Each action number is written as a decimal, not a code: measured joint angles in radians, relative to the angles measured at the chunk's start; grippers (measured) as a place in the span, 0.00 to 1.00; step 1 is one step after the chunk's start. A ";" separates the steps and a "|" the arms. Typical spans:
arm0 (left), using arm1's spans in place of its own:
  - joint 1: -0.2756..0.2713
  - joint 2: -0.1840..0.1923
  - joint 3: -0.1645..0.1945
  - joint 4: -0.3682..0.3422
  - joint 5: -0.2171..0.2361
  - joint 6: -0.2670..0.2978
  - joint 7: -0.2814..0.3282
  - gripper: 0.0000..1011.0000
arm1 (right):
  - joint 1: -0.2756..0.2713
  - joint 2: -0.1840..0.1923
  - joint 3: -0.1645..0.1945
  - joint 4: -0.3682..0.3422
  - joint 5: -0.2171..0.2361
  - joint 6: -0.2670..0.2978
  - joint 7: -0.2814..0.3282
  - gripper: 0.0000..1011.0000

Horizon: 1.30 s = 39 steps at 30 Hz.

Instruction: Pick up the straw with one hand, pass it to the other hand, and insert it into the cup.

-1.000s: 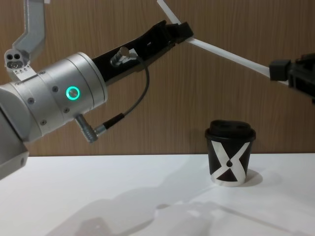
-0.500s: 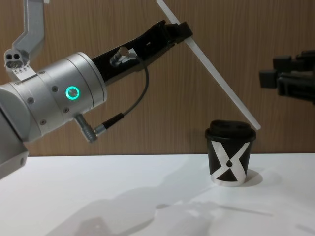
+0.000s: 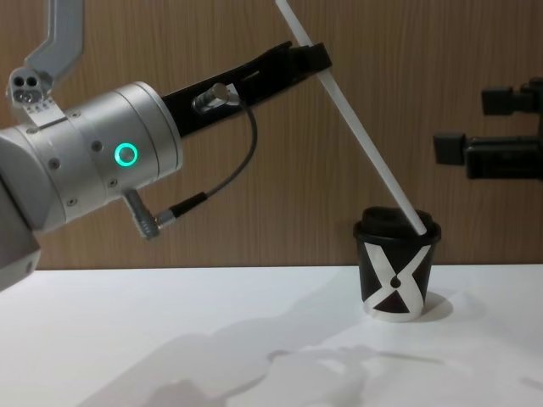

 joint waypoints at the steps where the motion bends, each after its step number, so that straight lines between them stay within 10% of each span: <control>1: -0.002 0.004 0.004 -0.006 0.016 -0.001 0.011 0.00 | 0.000 0.000 0.000 0.000 0.000 0.000 0.000 0.87; 20: -0.077 0.037 0.060 -0.072 0.265 0.022 0.171 0.00 | 0.000 0.000 0.000 0.000 0.000 0.000 0.000 0.99; 39: -0.167 -0.008 0.094 -0.041 0.376 0.034 0.206 0.00 | 0.000 0.000 0.000 0.000 0.000 0.000 0.000 0.99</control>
